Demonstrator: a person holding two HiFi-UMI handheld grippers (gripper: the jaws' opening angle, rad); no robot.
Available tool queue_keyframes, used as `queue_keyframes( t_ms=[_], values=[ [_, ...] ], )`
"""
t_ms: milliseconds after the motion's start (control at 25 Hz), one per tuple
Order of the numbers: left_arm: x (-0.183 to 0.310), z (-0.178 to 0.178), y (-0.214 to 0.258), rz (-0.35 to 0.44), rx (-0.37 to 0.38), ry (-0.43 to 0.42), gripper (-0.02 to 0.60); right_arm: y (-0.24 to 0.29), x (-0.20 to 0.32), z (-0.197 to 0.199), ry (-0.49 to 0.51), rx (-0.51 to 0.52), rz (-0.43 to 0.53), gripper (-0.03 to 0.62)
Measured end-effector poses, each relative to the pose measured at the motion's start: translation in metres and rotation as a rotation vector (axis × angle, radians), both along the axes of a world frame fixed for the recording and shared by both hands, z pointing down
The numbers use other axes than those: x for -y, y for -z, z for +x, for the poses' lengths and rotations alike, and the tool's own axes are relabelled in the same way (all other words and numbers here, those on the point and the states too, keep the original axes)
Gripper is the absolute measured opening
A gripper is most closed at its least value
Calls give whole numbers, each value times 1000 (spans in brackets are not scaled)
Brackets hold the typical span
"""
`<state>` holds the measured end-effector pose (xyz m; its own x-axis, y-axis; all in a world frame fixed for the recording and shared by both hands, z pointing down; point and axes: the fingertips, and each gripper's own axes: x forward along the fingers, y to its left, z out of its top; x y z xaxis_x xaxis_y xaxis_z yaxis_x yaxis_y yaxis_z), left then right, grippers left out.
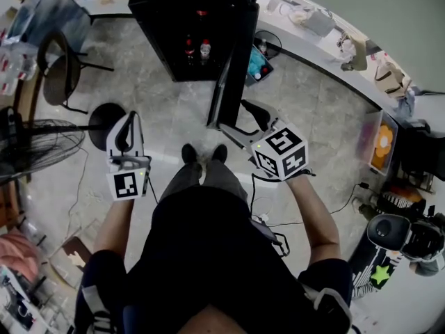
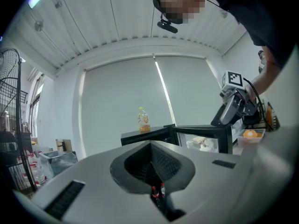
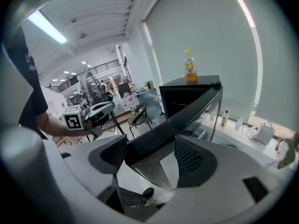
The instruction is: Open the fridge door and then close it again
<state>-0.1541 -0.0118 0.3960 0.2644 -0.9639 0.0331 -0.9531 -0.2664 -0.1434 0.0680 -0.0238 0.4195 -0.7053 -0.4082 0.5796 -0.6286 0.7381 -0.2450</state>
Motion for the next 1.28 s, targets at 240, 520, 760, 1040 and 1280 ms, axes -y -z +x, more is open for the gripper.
queue_keyframes(
  t_ms=[240, 520, 760, 1040, 1280],
  values=[
    [-8, -2, 1, -1, 3, 16, 22, 14, -11, -13, 209, -71, 229, 264],
    [-6, -8, -1, -10, 13, 42, 21, 19, -7, -23, 412, -159, 412, 293],
    [-8, -10, -1, -15, 16, 63, 23, 24, -8, -16, 619, -281, 560, 328],
    [-5, -4, 1, -11, 26, 70, 23, 24, -4, -9, 798, -389, 745, 327],
    [-2, -5, 1, -15, 22, 91, 22, 0, 7, 3, 948, -573, 833, 328]
  ],
)
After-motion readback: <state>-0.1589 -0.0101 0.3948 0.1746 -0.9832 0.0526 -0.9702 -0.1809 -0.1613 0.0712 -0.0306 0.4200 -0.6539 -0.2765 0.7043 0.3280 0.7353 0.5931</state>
